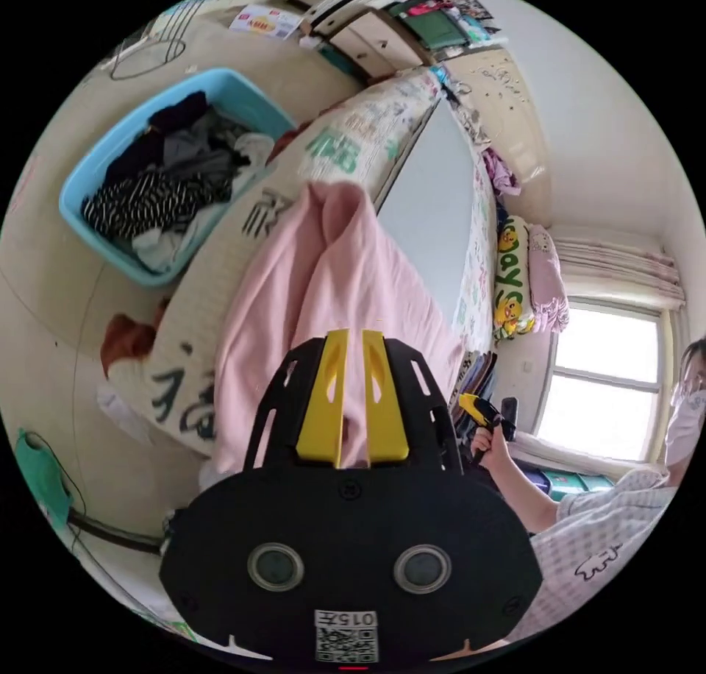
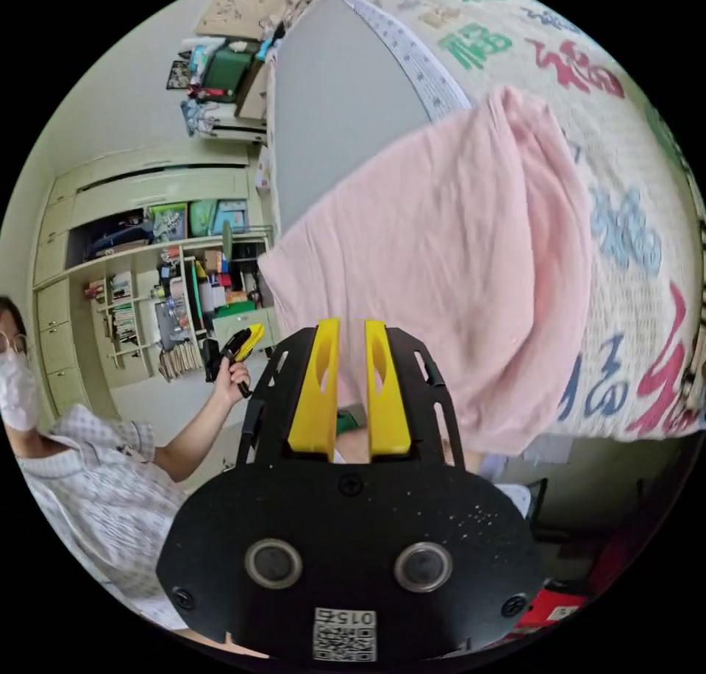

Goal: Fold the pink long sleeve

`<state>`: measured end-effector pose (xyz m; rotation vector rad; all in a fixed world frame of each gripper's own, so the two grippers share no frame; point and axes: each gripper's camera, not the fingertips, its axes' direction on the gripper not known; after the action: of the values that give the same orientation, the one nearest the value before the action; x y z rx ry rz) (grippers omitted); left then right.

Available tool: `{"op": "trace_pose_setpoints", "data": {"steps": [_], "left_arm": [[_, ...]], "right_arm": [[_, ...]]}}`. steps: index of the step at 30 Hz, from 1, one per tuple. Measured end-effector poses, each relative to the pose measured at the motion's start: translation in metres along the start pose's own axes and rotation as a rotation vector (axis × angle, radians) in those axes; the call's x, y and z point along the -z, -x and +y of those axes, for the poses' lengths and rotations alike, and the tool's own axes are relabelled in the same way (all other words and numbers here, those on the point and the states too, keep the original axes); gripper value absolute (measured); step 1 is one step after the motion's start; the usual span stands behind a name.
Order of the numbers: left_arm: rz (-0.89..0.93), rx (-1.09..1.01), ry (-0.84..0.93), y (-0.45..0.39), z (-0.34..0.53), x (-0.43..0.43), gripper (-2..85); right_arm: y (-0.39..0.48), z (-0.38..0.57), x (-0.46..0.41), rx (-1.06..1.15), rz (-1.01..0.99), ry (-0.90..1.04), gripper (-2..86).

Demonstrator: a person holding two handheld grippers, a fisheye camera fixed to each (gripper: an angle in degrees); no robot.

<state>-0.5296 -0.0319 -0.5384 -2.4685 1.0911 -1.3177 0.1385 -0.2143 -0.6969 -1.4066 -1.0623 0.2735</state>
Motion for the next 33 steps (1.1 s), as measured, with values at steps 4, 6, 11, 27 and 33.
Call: {"op": "trace_pose_setpoints", "data": {"steps": [4, 6, 11, 27, 33], "left_arm": [[-0.021, 0.099, 0.119, 0.018, 0.039, -0.025, 8.6], [-0.009, 0.124, 0.154, 0.021, 0.043, -0.041, 9.9], [-0.024, 0.203, 0.191, 0.015, 0.033, -0.075, 12.3], [-0.209, 0.295, 0.309, -0.008, 0.031, -0.084, 13.7], [-0.118, 0.317, 0.347, 0.011, 0.059, -0.108, 12.5]], "right_arm": [[0.006, 0.038, -0.028, -0.143, -0.046, 0.077, 9.2], [0.015, 0.039, -0.038, -0.204, -0.077, 0.107, 10.6], [0.053, 0.012, -0.029, -0.214, -0.053, 0.149, 10.0], [0.172, -0.022, 0.056, -0.118, -0.237, 0.269, 1.2], [0.208, -0.018, 0.078, -0.118, -0.321, 0.267, 0.7]]}}
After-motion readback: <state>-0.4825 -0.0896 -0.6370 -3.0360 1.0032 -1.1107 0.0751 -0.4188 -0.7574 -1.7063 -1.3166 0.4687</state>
